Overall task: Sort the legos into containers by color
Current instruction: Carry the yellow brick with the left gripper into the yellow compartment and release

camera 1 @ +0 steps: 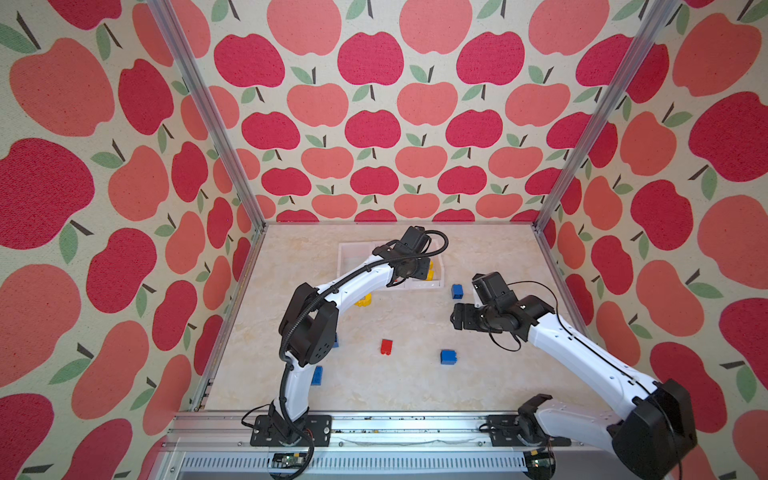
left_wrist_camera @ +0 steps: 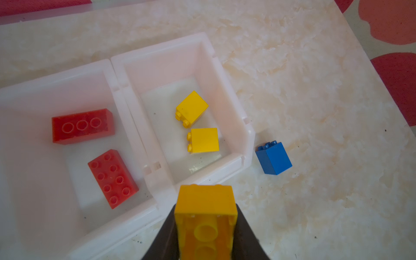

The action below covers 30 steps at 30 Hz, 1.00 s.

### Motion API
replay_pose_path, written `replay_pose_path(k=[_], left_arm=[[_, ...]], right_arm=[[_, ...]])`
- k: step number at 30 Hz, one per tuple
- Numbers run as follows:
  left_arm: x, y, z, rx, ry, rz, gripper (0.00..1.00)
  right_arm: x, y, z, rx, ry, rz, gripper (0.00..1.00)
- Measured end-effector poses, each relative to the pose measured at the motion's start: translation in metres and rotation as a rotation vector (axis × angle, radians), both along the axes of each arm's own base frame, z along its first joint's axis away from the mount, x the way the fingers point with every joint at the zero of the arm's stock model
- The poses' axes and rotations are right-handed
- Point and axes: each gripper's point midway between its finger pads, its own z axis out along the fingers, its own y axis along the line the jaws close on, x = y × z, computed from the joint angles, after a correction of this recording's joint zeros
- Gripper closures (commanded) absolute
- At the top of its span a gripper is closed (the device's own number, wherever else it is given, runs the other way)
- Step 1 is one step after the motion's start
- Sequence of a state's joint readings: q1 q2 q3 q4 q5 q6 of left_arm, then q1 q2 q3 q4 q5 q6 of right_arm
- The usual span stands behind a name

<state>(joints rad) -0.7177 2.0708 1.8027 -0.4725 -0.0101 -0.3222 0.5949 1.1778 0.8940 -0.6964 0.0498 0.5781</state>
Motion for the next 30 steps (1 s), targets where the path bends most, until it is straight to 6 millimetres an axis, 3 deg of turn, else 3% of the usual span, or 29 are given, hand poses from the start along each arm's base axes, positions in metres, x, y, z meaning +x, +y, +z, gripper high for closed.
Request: replay_pose_path(k=[10, 18, 25, 30], left_arm=[[0.066, -0.013, -0.015, -0.015, -0.050, 0.067, 0.74], [0.098, -0.012, -0.037, -0.002, -0.056, 0.106, 0.71], [0.105, -0.002, -0.048, 0.025, -0.044, 0.129, 0.44], [0.106, -0.002, -0.046, 0.023, -0.049, 0.135, 0.38]], right_arm=[[-0.003, -0.005, 0.004, 0.012, -0.018, -0.010, 0.12], [-0.002, -0.007, 0.003, 0.011, -0.016, -0.016, 0.11], [-0.002, -0.007, 0.003, 0.011, -0.016, -0.016, 0.11], [-0.002, -0.007, 0.003, 0.011, -0.017, -0.016, 0.11]])
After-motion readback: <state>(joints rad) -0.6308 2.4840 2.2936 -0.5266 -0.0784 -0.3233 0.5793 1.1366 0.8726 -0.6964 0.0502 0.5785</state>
